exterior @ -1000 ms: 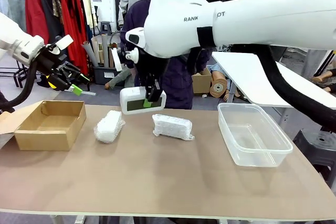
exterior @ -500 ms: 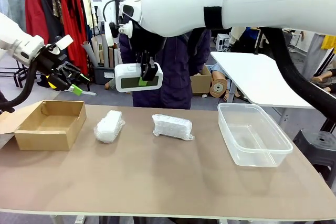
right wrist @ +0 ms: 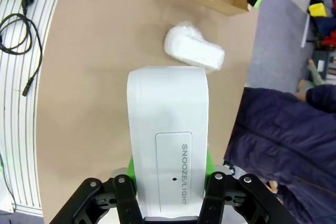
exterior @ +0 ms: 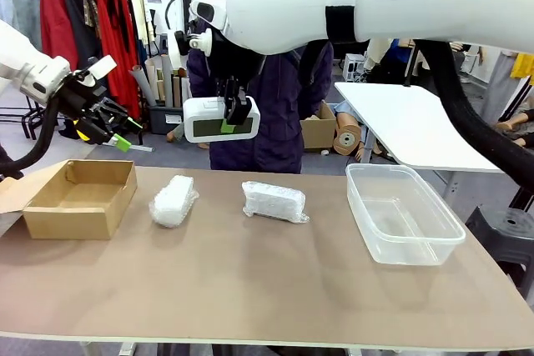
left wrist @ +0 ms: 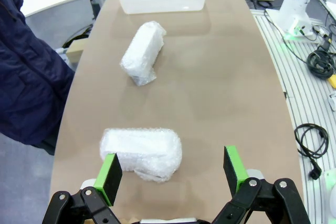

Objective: Separate and place wrapped and unwrapped clocks.
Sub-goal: If the picked Digital clock is wrapped, place it in the Package Box ; if not, place it in the Organizing box.

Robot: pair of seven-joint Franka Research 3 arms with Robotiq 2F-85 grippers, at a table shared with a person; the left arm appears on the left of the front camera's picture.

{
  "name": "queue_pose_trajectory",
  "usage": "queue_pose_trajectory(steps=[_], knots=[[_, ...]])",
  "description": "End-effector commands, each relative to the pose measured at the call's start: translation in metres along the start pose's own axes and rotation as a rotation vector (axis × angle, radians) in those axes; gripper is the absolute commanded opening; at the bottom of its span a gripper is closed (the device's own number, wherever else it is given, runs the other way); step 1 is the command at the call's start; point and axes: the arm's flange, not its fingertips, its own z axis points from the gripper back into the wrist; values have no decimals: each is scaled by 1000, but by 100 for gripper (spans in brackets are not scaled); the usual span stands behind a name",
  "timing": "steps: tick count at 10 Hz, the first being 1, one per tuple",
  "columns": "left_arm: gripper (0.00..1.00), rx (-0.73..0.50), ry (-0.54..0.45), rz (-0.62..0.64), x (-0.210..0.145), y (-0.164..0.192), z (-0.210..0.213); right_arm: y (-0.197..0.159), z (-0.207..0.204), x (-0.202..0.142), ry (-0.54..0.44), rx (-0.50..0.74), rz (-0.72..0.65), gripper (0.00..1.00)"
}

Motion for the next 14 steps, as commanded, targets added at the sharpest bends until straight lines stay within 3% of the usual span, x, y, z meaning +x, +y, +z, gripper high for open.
queue_pose_trajectory(steps=[1,7,11,14], knots=[[100,0,-5,-3,1,0,1,1,3,1,-1,-5,2,0],[100,0,-5,-3,1,0,1,0,0,1,0,0,1,0],[100,0,-5,-3,1,0,1,7,53,-43,-69,44,-246,0],[100,0,-5,-3,1,0,1,14,79,-85,-17,53,-354,0]])
